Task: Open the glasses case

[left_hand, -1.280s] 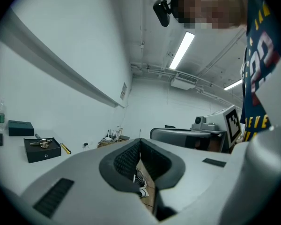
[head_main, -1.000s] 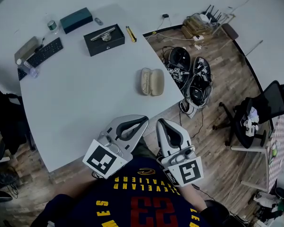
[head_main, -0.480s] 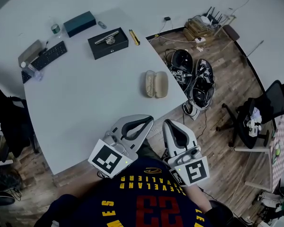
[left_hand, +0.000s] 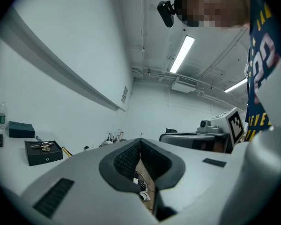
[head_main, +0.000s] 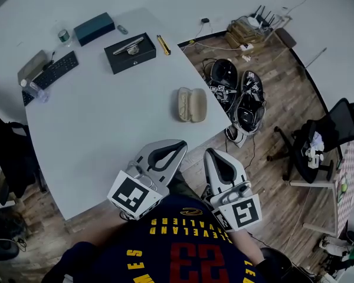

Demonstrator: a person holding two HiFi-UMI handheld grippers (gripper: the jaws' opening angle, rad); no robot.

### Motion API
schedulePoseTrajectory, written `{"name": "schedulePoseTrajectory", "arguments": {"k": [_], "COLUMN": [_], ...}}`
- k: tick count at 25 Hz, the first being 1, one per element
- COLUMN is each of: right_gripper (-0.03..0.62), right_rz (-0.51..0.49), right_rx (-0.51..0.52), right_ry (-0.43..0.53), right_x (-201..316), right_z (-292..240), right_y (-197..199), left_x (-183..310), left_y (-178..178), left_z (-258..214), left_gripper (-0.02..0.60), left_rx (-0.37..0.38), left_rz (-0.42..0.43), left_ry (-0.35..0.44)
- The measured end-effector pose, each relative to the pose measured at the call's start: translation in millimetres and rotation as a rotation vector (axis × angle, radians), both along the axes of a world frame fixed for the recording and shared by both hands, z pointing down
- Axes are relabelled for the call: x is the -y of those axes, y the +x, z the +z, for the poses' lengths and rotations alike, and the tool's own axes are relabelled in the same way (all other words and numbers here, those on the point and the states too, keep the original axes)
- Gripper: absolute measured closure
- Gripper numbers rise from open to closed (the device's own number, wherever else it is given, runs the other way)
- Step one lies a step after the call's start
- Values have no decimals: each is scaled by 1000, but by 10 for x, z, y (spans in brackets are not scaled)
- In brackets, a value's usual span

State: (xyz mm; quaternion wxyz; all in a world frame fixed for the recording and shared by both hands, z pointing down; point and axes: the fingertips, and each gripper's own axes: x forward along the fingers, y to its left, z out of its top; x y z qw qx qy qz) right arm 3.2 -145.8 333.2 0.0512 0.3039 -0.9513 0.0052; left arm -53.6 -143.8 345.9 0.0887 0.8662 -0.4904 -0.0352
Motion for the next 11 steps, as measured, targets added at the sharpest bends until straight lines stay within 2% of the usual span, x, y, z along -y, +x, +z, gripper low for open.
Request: {"name": "schedulePoseTrajectory", "arguments": {"k": [5,11], "right_gripper": [577,577], "right_rz": [0,4], "right_rx": [-10,-2], "right_ry": [-18,-51], "right_x": [138,423], "right_z": [52,147], "right_y": [8,-2], "left_x": [138,443], "left_y": [83,65], "left_z": [16,188], "left_gripper": [568,568], "left_rx": [-22,-11], "left_rz": [29,30], "left_ry": [11,-56]}}
